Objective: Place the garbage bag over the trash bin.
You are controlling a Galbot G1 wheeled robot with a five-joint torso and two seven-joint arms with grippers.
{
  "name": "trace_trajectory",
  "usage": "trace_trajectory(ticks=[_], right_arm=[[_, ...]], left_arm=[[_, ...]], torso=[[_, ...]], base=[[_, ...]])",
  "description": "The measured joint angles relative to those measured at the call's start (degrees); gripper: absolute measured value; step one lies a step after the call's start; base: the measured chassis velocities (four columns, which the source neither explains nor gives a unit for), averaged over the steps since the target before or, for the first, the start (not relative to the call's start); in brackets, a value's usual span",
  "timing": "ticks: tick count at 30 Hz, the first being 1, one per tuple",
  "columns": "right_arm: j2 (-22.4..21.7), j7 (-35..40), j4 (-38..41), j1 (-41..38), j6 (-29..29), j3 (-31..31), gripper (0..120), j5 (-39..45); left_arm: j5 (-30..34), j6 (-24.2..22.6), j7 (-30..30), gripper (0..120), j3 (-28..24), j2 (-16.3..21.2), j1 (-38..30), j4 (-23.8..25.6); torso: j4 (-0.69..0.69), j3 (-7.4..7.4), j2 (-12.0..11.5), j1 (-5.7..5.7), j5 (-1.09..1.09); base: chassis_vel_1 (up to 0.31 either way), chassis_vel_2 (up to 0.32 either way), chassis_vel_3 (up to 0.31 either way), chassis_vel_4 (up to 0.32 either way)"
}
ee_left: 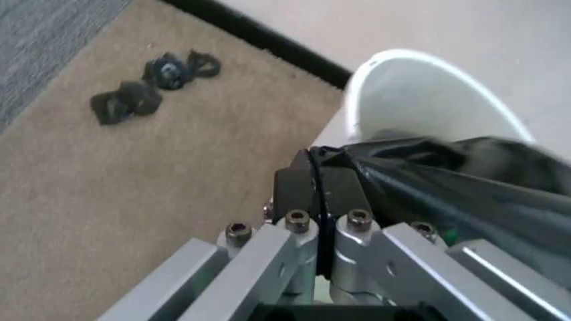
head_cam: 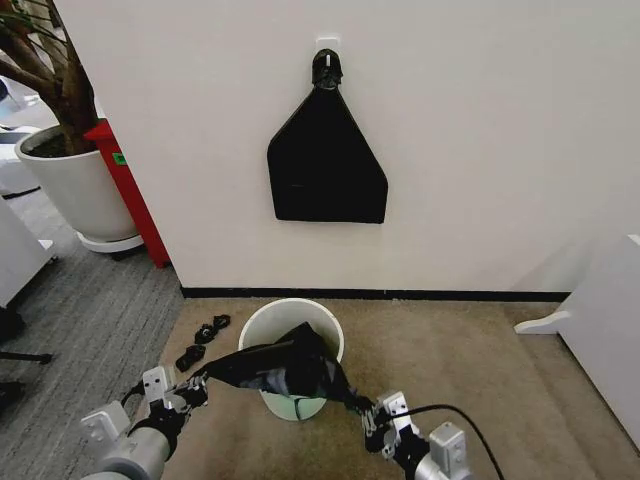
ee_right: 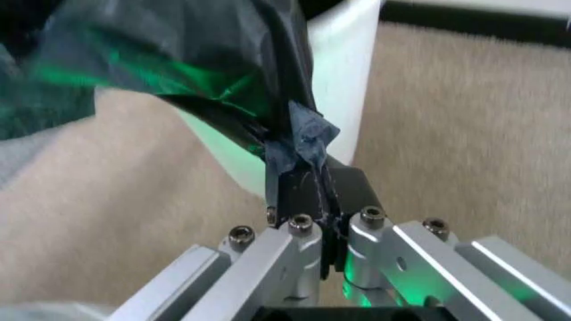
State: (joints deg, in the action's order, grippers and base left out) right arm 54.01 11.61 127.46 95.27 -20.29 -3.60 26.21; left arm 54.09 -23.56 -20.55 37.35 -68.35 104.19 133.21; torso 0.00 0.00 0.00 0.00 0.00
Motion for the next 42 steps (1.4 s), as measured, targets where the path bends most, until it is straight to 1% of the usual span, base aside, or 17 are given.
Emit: trace_trajectory(ticks=[3,6,9,12,18,23,31,42], right_arm=[[0.4,-0.2,-1.7,-0.2,0.5,0.4,0,-0.9],[1.3,-0.5,-3.7,-1.4,1.3,0.4,0,-1.7],[1.5,-0.8,-4.2,-1.8,1.6,0.4,0,-2.1],[2.1,-1.4,-5.7,-2.9,2.4,0.2,0,-2.9],[2.8,-2.5,-7.6,-3.9,4.5,-0.2,0,-4.9],[3.3,-2.9,-8.3,-4.9,5.4,-0.5,0,-5.5],[4.5,-4.3,-10.5,-5.5,7.8,-2.0,0,-6.7],[5.0,-5.0,-11.5,-5.5,8.6,-3.8,0,-6.7]], left_arm=[[-0.3,0.5,0.3,0,-0.2,0.0,-0.7,-1.5],[-0.5,1.9,0.7,0,-0.3,0.3,-2.2,-4.3],[-0.5,2.3,1.0,0,-0.3,0.5,-2.6,-5.0],[-0.6,3.9,1.9,0,-0.2,0.6,-3.6,-7.3],[-0.5,6.5,3.3,0,-0.2,0.5,-4.6,-9.2],[-0.4,7.6,4.0,0,-0.2,0.4,-5.4,-10.0],[0.2,10.7,6.2,0,0.5,0.6,-7.0,-14.5],[0.7,12.1,7.1,0,0.9,1.1,-9.0,-17.0]], torso=[[0.00,0.00,0.0,0.00,0.00],[0.00,0.00,0.0,0.00,0.00],[0.00,0.00,0.0,0.00,0.00],[0.00,0.00,0.0,0.00,0.00],[0.00,0.00,0.0,0.00,0.00],[0.00,0.00,0.0,0.00,0.00],[0.00,0.00,0.0,0.00,0.00],[0.00,0.00,0.0,0.00,0.00]], base=[[0.000,0.000,0.000,0.000],[0.000,0.000,0.000,0.000],[0.000,0.000,0.000,0.000],[0.000,0.000,0.000,0.000],[0.000,0.000,0.000,0.000],[0.000,0.000,0.000,0.000],[0.000,0.000,0.000,0.000],[0.000,0.000,0.000,0.000]])
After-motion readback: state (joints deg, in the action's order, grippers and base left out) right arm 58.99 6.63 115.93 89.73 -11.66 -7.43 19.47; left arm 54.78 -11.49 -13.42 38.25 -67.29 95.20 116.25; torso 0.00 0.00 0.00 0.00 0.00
